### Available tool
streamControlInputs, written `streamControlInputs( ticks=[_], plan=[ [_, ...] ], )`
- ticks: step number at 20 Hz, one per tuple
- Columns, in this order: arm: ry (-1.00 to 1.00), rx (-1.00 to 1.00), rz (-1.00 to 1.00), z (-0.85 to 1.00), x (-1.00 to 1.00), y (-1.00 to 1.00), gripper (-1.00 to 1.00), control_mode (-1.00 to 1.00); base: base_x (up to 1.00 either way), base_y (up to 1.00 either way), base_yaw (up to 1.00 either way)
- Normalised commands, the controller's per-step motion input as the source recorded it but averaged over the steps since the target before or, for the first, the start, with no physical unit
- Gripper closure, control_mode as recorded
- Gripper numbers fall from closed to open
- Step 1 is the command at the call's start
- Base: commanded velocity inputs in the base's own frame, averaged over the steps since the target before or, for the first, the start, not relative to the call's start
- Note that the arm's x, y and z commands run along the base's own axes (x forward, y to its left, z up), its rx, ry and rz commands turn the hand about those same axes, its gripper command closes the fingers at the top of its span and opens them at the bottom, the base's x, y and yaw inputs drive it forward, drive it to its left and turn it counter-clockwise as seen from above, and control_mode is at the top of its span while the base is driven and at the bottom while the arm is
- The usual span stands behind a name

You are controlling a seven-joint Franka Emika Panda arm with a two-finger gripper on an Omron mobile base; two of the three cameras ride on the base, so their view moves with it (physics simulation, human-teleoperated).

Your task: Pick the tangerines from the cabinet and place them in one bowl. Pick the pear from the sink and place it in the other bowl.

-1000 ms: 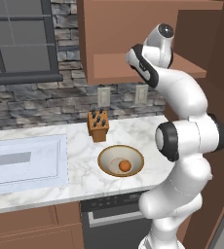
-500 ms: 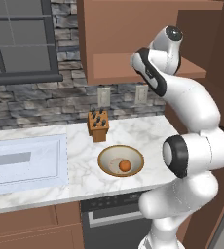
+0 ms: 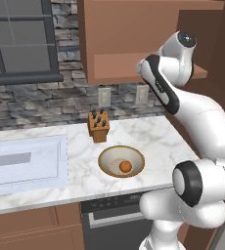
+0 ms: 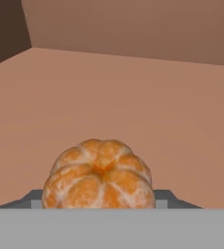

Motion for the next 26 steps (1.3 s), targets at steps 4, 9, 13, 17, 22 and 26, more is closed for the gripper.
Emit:
streamControlInputs(
  ticks=[4,9,13,17,22,26],
  plan=[
    [0.00,0.00,0.00,0.00,-0.84,0.00,1.00,-1.00,0.00,0.00,0.00],
    [0.00,0.00,0.00,-0.03,-0.86,0.00,1.00,-1.00,0.00,0.00,0.00],
    [0.04,0.00,0.00,-0.09,-0.76,0.00,1.00,-1.00,0.00,0.00,0.00],
    [0.16,0.00,0.00,-0.14,-0.52,0.15,1.00,-1.00,0.00,0.00,0.00],
    [0.24,0.00,0.00,-0.20,-0.35,0.29,1.00,-1.00,0.00,0.00,0.00],
    [0.23,0.00,0.00,-0.30,-0.19,0.27,1.00,-1.00,0.00,0.00,0.00]
  ],
)
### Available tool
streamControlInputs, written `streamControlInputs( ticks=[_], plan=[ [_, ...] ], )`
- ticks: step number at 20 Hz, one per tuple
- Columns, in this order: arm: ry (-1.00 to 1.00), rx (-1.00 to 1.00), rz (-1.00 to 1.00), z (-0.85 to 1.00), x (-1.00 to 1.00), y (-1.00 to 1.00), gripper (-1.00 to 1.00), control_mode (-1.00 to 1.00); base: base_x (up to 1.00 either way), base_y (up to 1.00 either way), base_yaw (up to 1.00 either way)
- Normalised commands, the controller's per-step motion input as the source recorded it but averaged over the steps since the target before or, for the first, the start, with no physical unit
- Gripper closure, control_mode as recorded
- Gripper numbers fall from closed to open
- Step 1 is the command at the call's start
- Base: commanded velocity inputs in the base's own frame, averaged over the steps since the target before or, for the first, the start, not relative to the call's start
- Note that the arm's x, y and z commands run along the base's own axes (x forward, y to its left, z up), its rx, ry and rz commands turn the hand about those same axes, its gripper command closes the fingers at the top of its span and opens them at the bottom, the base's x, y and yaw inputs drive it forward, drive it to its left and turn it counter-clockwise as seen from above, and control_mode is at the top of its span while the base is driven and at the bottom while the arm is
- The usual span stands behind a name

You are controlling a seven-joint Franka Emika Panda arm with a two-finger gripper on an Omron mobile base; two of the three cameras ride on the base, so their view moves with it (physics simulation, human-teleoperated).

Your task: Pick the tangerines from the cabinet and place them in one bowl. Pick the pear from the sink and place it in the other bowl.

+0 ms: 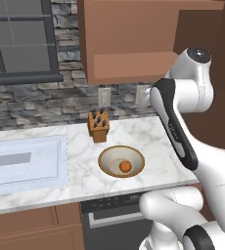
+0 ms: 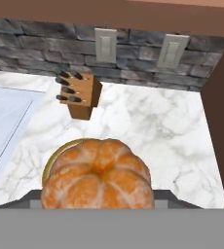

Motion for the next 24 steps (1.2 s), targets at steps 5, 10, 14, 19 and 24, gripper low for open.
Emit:
streamControlInputs(
  ticks=[5,10,14,19,24],
  plan=[
    [0.12,0.00,0.00,-0.64,-0.11,0.02,1.00,-1.00,0.00,0.00,0.00],
    [0.10,0.00,0.01,-0.58,-0.05,0.01,1.00,-1.00,0.00,0.00,0.00],
    [0.10,0.00,0.00,-0.52,-0.03,0.03,1.00,-1.00,0.00,0.00,0.00],
    [0.11,0.00,0.01,-0.42,0.00,0.05,1.00,-1.00,0.00,0.00,0.00],
    [0.12,0.00,0.01,-0.35,0.00,0.06,1.00,-1.00,0.00,0.00,0.00]
  ],
)
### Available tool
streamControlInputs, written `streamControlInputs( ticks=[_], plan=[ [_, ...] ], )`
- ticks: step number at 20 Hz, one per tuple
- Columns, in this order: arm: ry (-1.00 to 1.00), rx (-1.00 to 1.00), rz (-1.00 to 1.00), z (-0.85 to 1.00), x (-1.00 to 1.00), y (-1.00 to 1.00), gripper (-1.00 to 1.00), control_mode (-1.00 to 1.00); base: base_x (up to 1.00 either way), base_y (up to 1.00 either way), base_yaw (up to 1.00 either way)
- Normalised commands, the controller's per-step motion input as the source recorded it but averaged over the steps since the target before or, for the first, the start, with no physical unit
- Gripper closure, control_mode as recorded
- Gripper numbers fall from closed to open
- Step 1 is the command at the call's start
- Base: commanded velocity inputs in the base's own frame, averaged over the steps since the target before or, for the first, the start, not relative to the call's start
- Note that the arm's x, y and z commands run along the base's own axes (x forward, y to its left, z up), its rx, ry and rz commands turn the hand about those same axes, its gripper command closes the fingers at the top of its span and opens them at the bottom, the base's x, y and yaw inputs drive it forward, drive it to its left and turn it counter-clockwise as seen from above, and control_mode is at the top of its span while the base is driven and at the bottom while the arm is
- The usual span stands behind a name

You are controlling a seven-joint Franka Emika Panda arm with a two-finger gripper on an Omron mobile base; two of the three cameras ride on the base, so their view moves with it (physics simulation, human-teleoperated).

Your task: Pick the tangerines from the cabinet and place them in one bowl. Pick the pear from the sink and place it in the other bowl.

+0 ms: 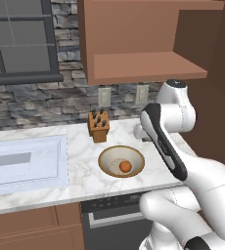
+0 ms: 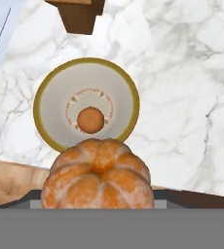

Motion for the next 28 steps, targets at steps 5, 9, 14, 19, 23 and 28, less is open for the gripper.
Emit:
streamControlInputs(
  ticks=[5,9,14,19,23,28],
  plan=[
    [0.13,0.00,0.01,-0.28,0.00,0.10,1.00,-1.00,0.00,0.00,0.00],
    [0.11,0.00,0.00,-0.28,0.00,0.19,1.00,-1.00,0.00,0.00,0.00],
    [0.08,0.00,0.00,-0.27,0.06,0.15,1.00,-1.00,0.00,0.00,0.00],
    [0.07,0.00,0.00,-0.24,0.23,0.10,1.00,-1.00,0.00,0.00,0.00],
    [0.04,0.00,0.00,-0.21,0.33,0.10,1.00,-1.00,0.00,0.00,0.00],
    [0.02,0.00,0.00,-0.28,0.32,0.13,1.00,-1.00,0.00,0.00,0.00]
  ],
)
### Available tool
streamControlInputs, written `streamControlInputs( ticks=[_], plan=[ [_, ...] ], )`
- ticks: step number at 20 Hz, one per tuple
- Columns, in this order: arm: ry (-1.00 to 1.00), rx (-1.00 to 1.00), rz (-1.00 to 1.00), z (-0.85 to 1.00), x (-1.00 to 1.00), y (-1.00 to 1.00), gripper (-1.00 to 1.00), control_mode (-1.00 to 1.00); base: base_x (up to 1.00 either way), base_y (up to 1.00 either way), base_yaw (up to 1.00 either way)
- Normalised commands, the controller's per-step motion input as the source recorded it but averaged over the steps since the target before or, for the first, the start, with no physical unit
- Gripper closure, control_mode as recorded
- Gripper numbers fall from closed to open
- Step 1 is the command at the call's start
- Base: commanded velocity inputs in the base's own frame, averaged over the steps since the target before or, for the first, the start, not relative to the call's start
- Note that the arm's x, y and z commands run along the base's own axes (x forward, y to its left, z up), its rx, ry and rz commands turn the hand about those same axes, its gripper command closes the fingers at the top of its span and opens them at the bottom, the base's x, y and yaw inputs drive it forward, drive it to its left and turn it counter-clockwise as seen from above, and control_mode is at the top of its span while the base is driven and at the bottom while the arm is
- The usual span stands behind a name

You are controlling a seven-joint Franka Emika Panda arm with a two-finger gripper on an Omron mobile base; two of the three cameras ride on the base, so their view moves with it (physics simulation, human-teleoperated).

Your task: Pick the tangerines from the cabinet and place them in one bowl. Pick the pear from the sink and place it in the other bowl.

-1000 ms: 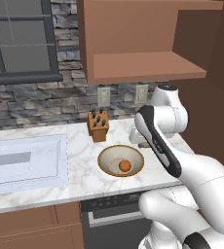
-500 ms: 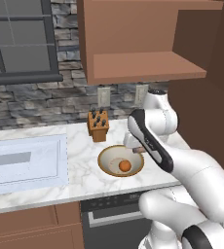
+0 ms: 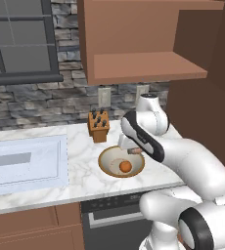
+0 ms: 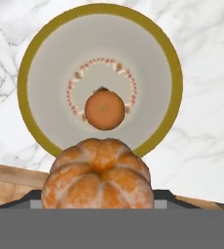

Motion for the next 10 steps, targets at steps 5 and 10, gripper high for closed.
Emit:
streamControlInputs(
  ticks=[5,10],
  plan=[
    [0.05,0.00,0.00,-0.28,0.28,0.14,1.00,-1.00,0.00,0.00,0.00],
    [0.02,0.00,0.00,-0.19,0.32,0.04,1.00,-1.00,0.00,0.00,0.00]
  ],
)
